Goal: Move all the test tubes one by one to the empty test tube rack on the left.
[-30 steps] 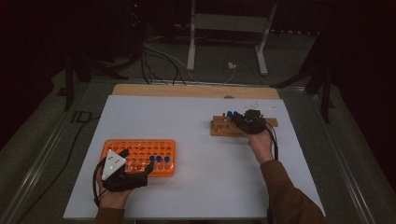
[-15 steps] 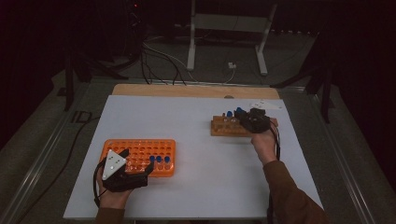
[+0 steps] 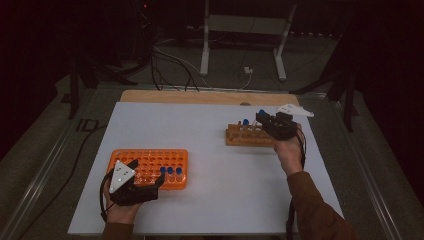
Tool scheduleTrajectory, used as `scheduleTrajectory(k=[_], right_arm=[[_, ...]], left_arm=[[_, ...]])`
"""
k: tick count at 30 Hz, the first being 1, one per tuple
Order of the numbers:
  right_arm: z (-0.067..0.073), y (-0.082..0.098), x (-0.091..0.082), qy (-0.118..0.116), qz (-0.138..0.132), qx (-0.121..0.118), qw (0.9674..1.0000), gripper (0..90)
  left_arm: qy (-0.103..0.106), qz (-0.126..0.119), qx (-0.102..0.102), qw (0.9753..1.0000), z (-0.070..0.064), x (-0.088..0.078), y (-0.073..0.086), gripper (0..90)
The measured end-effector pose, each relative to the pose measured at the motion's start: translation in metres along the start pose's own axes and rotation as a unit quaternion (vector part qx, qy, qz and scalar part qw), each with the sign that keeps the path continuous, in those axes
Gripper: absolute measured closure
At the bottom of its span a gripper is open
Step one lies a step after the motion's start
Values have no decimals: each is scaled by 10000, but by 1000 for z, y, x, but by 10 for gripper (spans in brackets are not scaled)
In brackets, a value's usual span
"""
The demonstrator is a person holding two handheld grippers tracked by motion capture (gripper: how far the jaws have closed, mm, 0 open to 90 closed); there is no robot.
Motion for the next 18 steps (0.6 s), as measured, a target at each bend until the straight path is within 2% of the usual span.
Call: scheduleTrajectory(k=[8,18], right_arm=[[6,-7,-15,-113,-108,-121,9998,771],[20,-9,-23,-324,-114,-269,9990,771]], left_arm=[[-12,-39,52,10000,-1,0,-3,12],[12,-92,236,9997,-9,2,-10,13]])
Point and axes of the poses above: each handheld gripper's, and its own axes: x roughly forward along the jaws, y roughly out of its underside, z roughly to its left, the point moved 10 cm from there along x, roughly forward along the jaws, and after that the axes turned 4 degrees about y, right-handed, at the moved point
